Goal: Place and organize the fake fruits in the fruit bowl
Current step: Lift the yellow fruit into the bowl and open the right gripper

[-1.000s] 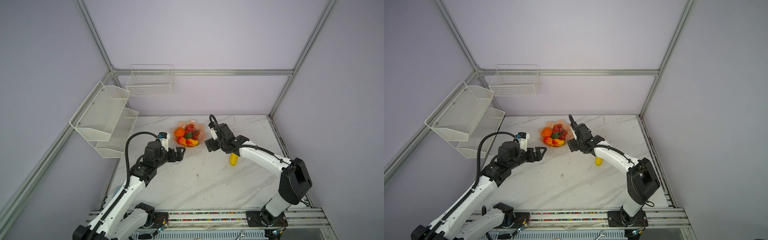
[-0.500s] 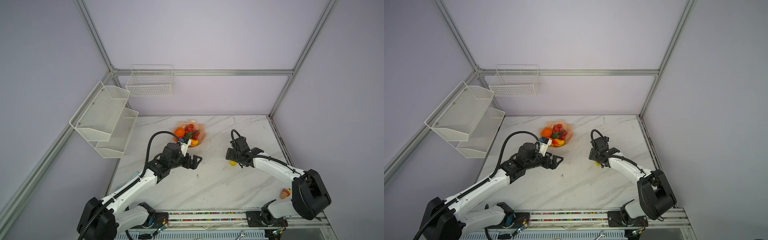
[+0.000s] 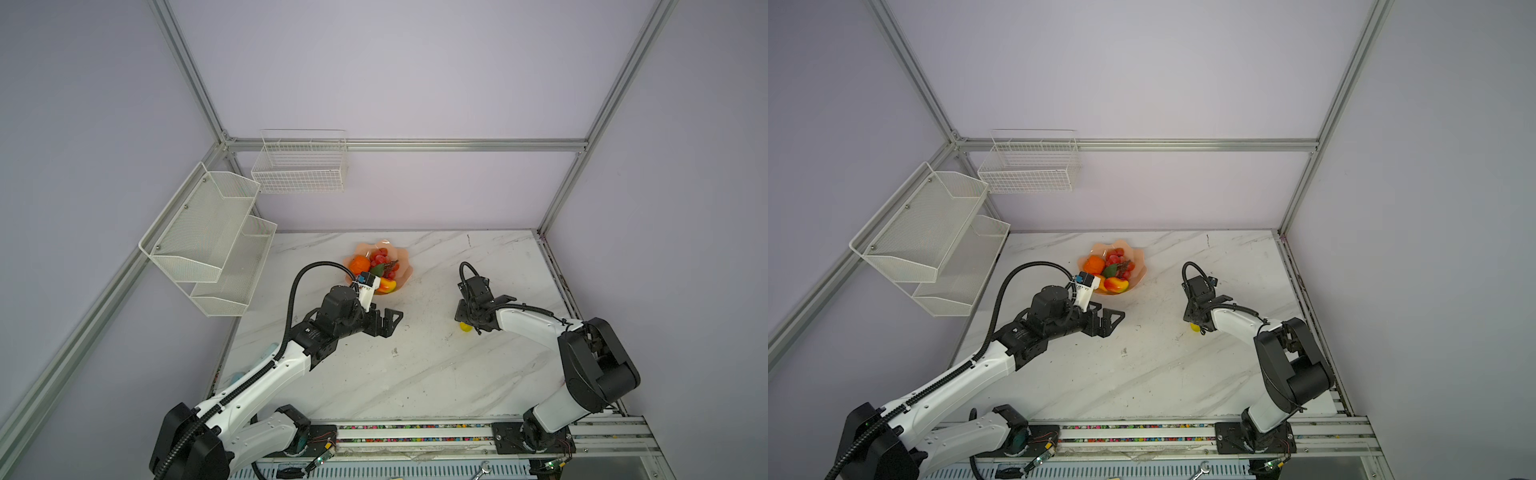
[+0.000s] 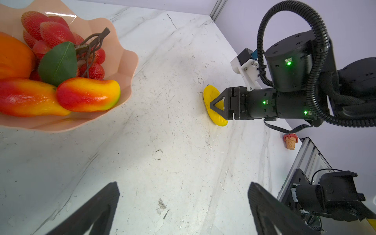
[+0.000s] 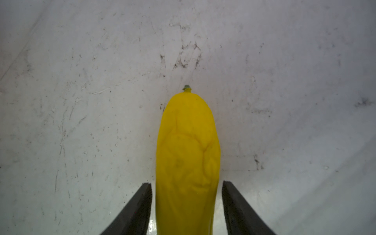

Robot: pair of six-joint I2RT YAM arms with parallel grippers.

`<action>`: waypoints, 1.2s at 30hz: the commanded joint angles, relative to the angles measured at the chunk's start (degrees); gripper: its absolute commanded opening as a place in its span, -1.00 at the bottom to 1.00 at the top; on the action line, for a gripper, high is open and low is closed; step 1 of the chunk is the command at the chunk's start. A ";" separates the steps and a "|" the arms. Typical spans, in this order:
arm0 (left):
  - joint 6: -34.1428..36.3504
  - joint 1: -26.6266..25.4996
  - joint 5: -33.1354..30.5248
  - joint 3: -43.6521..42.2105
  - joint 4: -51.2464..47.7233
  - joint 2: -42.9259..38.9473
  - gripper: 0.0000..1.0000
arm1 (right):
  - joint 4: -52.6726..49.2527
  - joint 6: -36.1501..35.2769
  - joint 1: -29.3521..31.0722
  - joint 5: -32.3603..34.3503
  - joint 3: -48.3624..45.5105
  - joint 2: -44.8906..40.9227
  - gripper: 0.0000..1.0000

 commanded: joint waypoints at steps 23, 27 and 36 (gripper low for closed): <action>-1.34 2.39 -17.06 1.62 -1.15 -4.53 1.00 | 16.16 -9.19 1.32 -17.95 31.29 15.84 -0.25; 0.82 3.51 -19.79 3.41 -2.54 -5.44 1.00 | 17.81 -8.35 1.31 -21.05 37.52 22.62 -0.25; 2.48 7.13 -19.05 3.57 -4.03 -6.84 1.00 | 18.98 -6.73 2.58 -26.17 44.92 31.58 -0.24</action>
